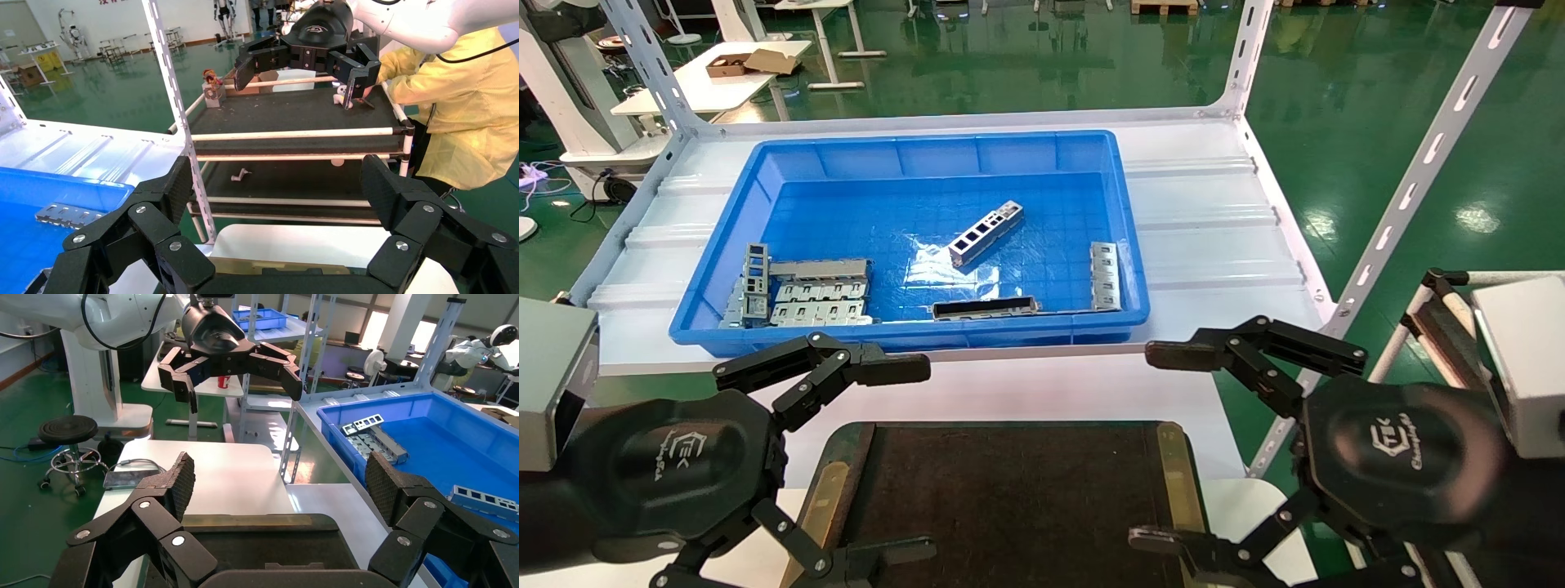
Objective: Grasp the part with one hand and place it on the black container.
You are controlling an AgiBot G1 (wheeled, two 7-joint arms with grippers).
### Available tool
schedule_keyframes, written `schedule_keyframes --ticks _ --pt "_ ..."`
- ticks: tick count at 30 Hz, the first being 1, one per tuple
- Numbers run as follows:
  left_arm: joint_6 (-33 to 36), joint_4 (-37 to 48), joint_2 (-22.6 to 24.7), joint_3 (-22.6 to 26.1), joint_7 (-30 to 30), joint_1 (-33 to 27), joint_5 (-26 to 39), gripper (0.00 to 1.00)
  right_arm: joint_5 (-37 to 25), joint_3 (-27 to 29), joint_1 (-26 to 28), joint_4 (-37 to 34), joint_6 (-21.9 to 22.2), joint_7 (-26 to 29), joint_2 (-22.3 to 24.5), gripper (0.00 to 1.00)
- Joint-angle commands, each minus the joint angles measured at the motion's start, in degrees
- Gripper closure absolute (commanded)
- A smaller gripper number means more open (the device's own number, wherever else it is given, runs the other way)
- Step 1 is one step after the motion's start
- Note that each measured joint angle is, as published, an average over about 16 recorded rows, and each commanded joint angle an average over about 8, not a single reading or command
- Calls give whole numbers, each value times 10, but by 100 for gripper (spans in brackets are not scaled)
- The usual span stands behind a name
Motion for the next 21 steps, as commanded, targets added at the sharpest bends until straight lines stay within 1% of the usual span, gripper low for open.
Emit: schedule_keyframes --ticks 1,21 --pt "0 0 0 0 0 0 0 0 0 0 0 0 0 0 0 0" --pt "0 0 0 0 0 0 0 0 0 0 0 0 0 0 0 0"
